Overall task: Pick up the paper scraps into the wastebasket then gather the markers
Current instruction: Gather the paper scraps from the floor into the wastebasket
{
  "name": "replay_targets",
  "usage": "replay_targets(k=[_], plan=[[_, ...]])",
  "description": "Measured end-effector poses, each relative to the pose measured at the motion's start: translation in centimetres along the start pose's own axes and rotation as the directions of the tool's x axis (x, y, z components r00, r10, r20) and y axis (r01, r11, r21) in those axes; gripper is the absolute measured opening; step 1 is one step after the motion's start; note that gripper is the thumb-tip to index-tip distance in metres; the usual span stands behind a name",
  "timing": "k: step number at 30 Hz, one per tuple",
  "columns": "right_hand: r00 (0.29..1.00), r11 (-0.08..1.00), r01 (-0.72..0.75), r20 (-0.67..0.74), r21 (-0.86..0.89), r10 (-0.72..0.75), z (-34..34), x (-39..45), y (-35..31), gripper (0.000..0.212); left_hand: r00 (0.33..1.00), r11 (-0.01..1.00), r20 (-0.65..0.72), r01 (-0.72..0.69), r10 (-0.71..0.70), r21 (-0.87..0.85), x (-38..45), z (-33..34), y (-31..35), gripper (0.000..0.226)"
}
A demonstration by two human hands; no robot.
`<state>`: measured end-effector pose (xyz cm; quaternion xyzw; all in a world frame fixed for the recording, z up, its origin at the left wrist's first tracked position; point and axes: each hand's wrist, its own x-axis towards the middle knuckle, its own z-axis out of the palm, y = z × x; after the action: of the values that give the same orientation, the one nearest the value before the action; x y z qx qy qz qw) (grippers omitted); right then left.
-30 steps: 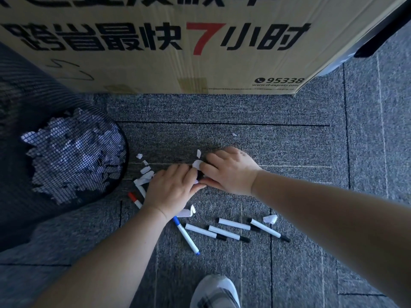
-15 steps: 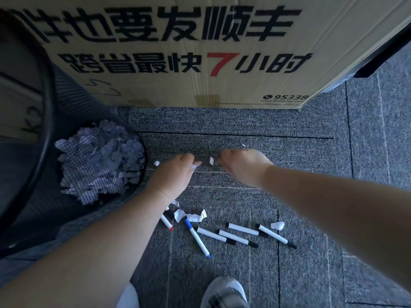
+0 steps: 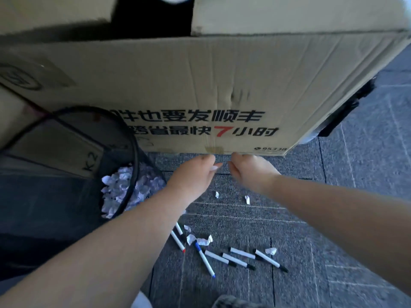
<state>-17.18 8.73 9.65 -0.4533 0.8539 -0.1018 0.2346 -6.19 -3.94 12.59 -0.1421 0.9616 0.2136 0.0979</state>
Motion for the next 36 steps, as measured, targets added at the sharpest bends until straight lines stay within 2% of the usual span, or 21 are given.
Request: replay_targets(k=[5, 8, 10, 13, 16, 21, 25, 31, 36], plan=[[0.999, 0.999, 0.031, -0.013, -0.023, -0.031, -5.9, -0.2, -3.4, 0.013, 0.992, 0.998, -0.108, -0.059, 0.061, 0.027, -1.0, -6.7, 1.4, 0.029], [0.996, 0.997, 0.068, -0.052, -0.046, -0.07, -8.6, -0.5, -5.9, 0.019, 0.981, 0.997, -0.177, -0.068, 0.073, 0.032, -2.4, -10.4, 1.2, 0.029], [0.989, 0.989, 0.119, -0.083, -0.082, -0.126, -10.0, -0.5, -7.9, 0.018, 0.971, 0.998, -0.233, -0.044, 0.051, 0.032, -3.6, -12.6, 0.3, 0.031], [0.972, 0.98, 0.197, -0.125, -0.034, -0.2, -11.8, -0.4, -11.7, 0.023, 0.949, 0.999, -0.314, -0.011, 0.023, 0.04, -6.0, -15.3, -1.9, 0.034], [0.948, 0.959, 0.282, -0.144, -0.035, -0.284, -12.4, 0.4, -15.6, 0.024, 0.937, 0.995, -0.342, 0.091, -0.071, 0.044, -8.4, -16.8, -4.3, 0.034], [0.903, 0.922, 0.385, -0.197, -0.027, -0.383, -11.2, 2.7, -21.6, 0.023, 0.893, 0.978, -0.415, 0.207, -0.177, 0.029, -12.1, -17.0, -8.6, 0.029], [0.887, 0.911, 0.412, -0.215, -0.036, -0.41, -9.4, 4.6, -24.4, 0.021, 0.897, 0.961, -0.354, 0.277, -0.264, -0.013, -13.1, -16.0, -11.0, 0.031], [0.871, 0.891, 0.453, -0.195, -0.034, -0.451, -6.3, 6.4, -26.6, 0.021, 0.878, 0.946, -0.363, 0.32, -0.312, -0.04, -14.2, -14.2, -13.9, 0.026], [0.845, 0.871, 0.49, -0.227, -0.037, -0.485, -4.5, 6.5, -26.9, 0.019, 0.874, 0.949, -0.389, 0.317, -0.292, -0.001, -15.3, -12.5, -15.0, 0.023]])
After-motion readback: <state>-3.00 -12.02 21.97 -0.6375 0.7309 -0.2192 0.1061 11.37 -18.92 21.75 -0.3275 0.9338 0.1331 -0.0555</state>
